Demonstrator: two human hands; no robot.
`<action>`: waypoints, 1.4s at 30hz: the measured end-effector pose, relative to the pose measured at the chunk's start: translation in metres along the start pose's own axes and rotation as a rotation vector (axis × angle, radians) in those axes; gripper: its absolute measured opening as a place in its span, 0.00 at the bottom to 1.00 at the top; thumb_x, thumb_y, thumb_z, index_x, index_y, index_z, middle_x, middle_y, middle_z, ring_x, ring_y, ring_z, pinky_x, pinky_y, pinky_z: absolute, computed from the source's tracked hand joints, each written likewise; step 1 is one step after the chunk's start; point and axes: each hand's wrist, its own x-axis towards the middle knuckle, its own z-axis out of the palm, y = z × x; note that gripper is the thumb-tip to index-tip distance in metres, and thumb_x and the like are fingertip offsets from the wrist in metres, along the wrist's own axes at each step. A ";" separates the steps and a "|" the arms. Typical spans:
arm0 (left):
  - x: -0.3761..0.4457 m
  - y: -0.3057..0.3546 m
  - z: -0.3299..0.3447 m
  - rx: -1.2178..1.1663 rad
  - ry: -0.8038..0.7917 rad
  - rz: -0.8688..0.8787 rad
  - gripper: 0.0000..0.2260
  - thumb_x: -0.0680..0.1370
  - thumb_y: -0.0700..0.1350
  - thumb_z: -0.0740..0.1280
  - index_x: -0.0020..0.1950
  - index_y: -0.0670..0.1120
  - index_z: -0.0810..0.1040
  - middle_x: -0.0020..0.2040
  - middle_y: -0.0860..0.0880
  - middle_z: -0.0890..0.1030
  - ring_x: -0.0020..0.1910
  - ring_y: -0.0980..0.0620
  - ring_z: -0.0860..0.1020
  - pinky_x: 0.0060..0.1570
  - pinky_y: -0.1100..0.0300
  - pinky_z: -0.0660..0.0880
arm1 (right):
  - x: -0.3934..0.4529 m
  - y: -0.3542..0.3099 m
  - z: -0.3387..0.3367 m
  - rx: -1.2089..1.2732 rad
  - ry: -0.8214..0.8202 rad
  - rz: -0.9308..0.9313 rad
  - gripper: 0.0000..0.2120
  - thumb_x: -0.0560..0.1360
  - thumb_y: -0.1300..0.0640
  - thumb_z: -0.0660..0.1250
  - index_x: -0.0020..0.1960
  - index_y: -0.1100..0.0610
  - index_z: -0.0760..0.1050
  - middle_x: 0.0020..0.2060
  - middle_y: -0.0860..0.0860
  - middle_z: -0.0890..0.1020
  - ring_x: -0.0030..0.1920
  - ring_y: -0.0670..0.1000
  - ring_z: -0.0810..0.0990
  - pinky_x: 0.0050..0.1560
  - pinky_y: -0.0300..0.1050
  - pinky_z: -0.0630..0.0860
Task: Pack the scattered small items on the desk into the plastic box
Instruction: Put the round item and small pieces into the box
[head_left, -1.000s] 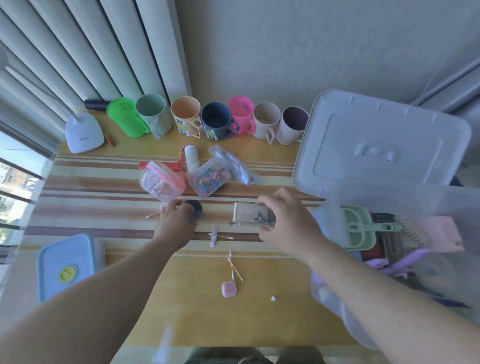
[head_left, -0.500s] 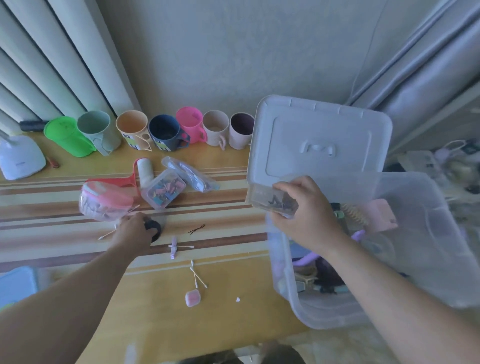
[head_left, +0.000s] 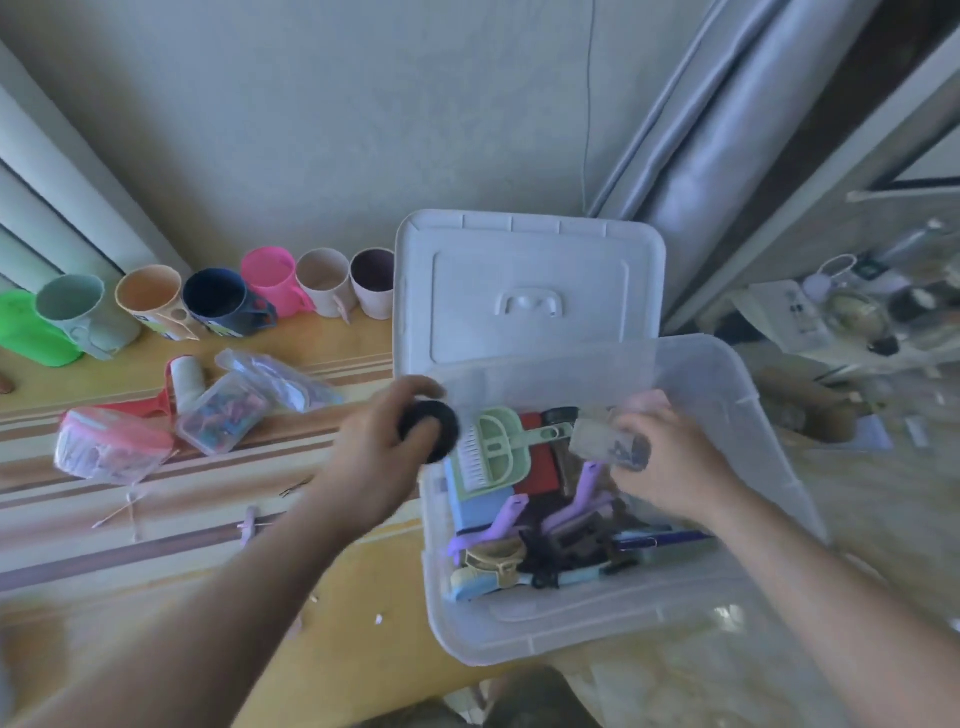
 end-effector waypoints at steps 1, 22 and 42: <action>0.002 0.012 0.020 0.031 -0.082 0.069 0.13 0.79 0.42 0.67 0.62 0.56 0.78 0.52 0.54 0.83 0.51 0.53 0.80 0.52 0.57 0.75 | -0.005 0.003 0.004 -0.066 -0.087 -0.051 0.18 0.65 0.44 0.75 0.54 0.43 0.78 0.51 0.43 0.76 0.51 0.50 0.77 0.50 0.49 0.78; 0.023 0.026 0.140 0.036 -0.281 -0.255 0.07 0.77 0.51 0.72 0.54 0.55 0.83 0.47 0.55 0.87 0.45 0.55 0.84 0.36 0.65 0.78 | -0.007 0.038 0.026 0.414 -0.298 -0.064 0.07 0.71 0.43 0.78 0.45 0.43 0.82 0.41 0.41 0.85 0.40 0.39 0.80 0.46 0.42 0.78; 0.022 0.059 0.168 0.325 -0.417 0.021 0.14 0.80 0.45 0.68 0.65 0.54 0.76 0.56 0.51 0.86 0.52 0.50 0.82 0.55 0.51 0.80 | 0.032 0.101 -0.003 0.076 -0.302 0.093 0.12 0.77 0.63 0.64 0.43 0.45 0.74 0.44 0.49 0.80 0.45 0.52 0.80 0.39 0.44 0.73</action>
